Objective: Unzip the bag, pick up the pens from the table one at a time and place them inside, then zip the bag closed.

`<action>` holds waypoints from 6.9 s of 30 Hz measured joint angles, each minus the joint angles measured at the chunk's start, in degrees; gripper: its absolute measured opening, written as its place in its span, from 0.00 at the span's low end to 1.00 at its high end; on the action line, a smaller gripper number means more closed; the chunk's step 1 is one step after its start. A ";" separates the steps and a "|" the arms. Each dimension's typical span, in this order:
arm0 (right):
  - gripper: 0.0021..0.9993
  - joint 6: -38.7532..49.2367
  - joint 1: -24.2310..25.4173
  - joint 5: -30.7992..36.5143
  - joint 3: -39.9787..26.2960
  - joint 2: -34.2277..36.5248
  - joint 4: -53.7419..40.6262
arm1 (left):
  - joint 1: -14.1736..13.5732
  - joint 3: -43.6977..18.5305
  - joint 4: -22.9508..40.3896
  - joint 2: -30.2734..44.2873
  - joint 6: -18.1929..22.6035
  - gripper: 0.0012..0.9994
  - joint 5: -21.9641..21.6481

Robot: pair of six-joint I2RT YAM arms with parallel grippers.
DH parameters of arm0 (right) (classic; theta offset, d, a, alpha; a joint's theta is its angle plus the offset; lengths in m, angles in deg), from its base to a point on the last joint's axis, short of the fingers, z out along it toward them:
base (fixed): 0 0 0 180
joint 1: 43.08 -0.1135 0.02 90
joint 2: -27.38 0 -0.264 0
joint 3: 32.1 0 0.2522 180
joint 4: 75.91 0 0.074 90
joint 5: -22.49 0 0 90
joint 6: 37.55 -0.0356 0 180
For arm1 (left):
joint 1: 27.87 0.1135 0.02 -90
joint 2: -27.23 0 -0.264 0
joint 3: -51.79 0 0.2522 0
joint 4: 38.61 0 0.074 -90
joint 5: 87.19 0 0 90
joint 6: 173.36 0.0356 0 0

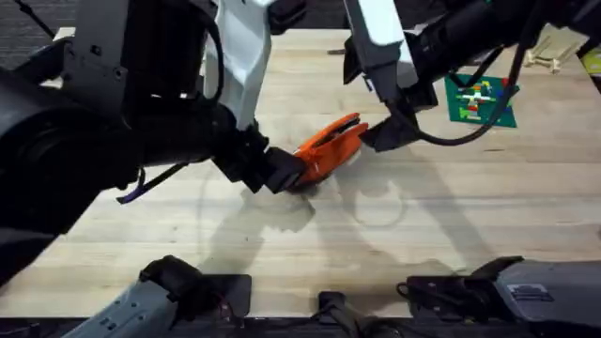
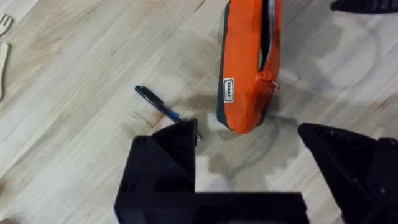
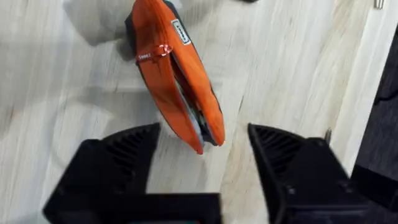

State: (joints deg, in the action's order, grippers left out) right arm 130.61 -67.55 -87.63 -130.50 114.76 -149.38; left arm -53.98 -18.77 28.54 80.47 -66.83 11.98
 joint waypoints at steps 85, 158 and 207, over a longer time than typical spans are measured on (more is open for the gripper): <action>0.03 1.78 -1.15 0.20 -0.10 19.29 3.65 | 0.00 0.00 0.04 0.00 0.00 0.99 0.00; 1.00 -24.39 11.08 2.47 9.40 -23.76 -0.34 | 7.89 -0.02 -9.06 16.25 -20.56 0.99 -7.57; 1.00 -37.26 16.35 6.88 10.34 -29.22 -0.36 | 10.88 -0.94 -22.27 43.58 -41.17 0.15 -16.74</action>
State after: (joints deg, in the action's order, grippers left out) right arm 93.36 -51.20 -80.75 -120.16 85.53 -149.74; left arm -43.09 -19.71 6.27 124.05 -107.99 -4.76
